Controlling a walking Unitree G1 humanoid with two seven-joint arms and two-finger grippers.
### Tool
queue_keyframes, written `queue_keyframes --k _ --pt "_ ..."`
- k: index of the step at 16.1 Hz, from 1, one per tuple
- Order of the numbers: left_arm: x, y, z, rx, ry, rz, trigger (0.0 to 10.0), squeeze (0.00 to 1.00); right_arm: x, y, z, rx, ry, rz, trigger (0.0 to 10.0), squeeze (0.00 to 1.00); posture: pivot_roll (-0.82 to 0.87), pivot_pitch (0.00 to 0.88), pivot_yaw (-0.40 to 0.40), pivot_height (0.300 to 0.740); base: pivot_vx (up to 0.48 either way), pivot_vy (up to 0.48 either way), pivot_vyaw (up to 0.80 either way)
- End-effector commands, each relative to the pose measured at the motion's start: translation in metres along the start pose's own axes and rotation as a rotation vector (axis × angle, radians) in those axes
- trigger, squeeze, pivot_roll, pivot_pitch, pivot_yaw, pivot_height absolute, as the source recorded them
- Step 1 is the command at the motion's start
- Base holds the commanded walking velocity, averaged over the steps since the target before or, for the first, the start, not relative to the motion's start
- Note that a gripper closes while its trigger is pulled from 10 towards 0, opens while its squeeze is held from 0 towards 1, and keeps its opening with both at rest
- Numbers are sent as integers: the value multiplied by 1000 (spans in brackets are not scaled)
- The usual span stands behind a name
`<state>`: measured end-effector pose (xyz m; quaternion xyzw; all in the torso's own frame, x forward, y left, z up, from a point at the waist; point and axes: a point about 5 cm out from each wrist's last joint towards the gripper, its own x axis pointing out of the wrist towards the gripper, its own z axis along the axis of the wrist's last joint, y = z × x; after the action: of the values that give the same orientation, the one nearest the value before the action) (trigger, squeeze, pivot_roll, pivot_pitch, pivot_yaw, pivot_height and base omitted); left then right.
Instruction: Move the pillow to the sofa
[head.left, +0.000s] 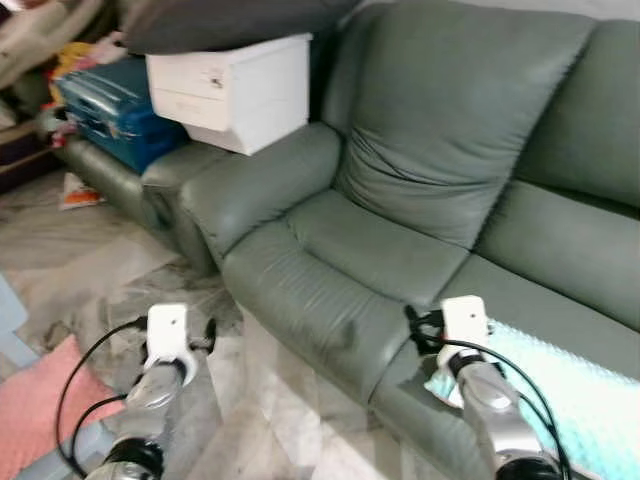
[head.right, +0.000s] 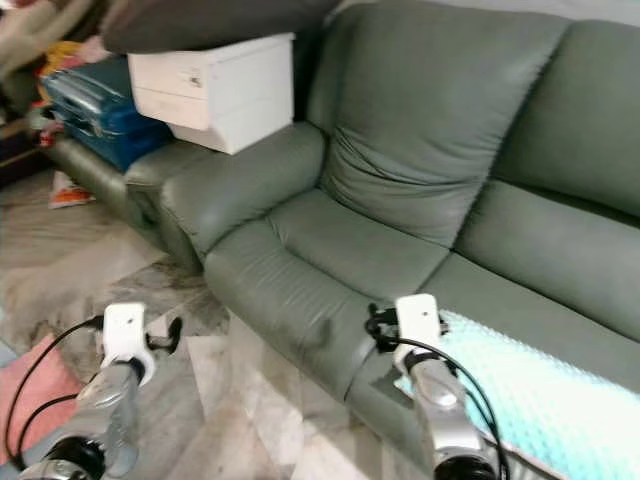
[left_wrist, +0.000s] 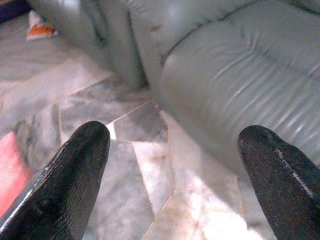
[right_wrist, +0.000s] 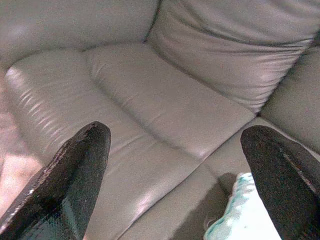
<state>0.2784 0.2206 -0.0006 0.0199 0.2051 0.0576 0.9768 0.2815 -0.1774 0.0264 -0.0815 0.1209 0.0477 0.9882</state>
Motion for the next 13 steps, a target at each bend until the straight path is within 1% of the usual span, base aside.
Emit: queue_keyframes --k 1,3,4,5,7,10,11,12,13 --pt "-7 12 -15 12 59 32 10000 0 2 3 1 -7 -1 16 10000 0 -170 0 72 740 0 0 800" --pt "-12 19 -27 28 101 53 10000 0 2 3 0 -6 2 18 10000 0 -169 0 72 740 0 0 800" --pt "-16 24 -34 22 135 71 10000 0 3 4 1 -7 5 19 10000 0 -165 0 69 740 0 0 800" --pt "-17 24 -36 15 143 73 10000 0 4 3 1 -7 6 19 10000 0 -164 0 68 740 0 0 800" --pt "-19 23 -42 36 171 50 10000 0 5 0 -5 -13 35 12 10000 0 -161 0 68 740 0 0 800" --pt "-25 27 -53 41 223 56 10000 0 2 -3 -14 -24 70 8 10000 0 -160 0 68 740 0 0 800" --pt "-29 30 -59 45 254 59 10000 0 0 -4 -20 -26 96 1 10000 0 -161 0 69 740 0 0 581" --pt "-30 31 -62 44 271 60 10000 0 -1 -5 -24 -20 114 -11 10000 0 -160 0 69 740 0 0 0" --pt "-33 32 -68 53 305 59 10000 0 -6 -8 -35 -24 154 -26 10000 0 -161 0 68 740 0 0 0"
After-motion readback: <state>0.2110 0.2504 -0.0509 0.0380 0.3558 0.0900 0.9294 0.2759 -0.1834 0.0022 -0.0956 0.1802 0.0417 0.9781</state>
